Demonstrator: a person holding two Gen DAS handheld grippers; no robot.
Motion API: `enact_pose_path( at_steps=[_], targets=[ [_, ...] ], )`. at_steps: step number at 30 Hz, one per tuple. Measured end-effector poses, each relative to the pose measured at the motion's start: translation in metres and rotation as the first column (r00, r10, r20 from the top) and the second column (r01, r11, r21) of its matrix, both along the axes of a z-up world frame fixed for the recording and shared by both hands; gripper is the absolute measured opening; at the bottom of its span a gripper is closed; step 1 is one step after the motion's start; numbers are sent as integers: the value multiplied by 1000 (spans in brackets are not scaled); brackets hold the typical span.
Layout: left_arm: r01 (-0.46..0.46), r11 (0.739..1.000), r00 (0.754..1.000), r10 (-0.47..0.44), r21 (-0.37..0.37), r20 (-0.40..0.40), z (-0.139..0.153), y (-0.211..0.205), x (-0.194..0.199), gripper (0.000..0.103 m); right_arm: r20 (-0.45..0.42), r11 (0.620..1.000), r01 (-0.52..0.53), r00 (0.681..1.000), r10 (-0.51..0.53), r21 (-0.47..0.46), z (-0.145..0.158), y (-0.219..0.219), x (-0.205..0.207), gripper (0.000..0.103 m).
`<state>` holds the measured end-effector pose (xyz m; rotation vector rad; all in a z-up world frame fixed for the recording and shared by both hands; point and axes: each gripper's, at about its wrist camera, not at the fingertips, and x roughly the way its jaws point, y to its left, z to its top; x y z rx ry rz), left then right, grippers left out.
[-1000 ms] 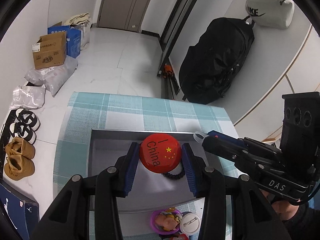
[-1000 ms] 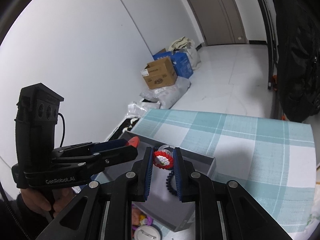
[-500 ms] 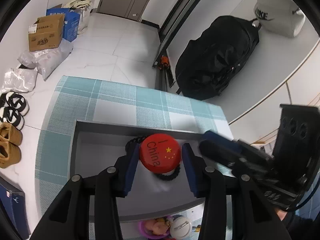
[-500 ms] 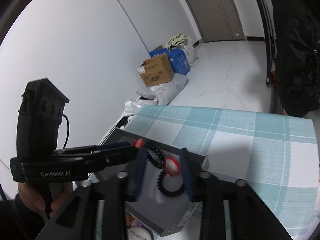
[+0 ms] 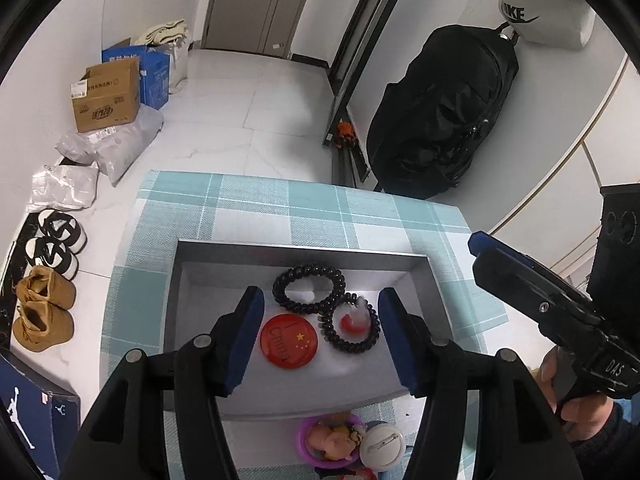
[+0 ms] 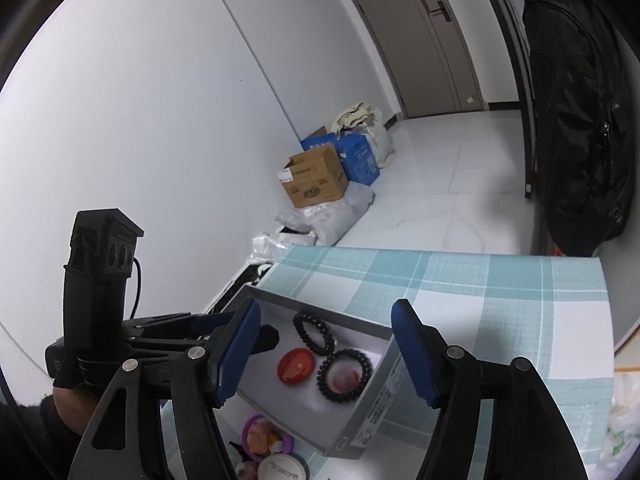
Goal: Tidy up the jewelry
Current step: 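Release the red-white bracelet into the silver box with the right gripper, then withdraw both grippers from the box back over the table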
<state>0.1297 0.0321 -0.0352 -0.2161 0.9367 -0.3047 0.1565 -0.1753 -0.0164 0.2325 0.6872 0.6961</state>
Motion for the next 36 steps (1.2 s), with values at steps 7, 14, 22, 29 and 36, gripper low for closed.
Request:
enact_pose_path(
  at_steps=[7,14,22,29,36],
  targets=[
    [-26,997,999,23,70,46,5,1,-13,55,16,1000,4,1000,-3,-19,0,2,-11,73],
    [-58,996,996,54,70,64,10,0,-27,60,21,999,25,999,-25,-41,-3,-4,-25,84],
    [-66,993,996,60,95,68,9,-5,-58,66,-2,996,62,998,-62,-60,-8,-18,-44,91],
    [-66,985,994,50,160,99,13,-16,-82,68,22,992,85,996,-83,-91,-7,-24,-61,100],
    [-9,1000,1000,9,22,-6,-7,-21,-105,71,12,987,105,995,-104,-124,-13,-32,-75,103]
  ],
)
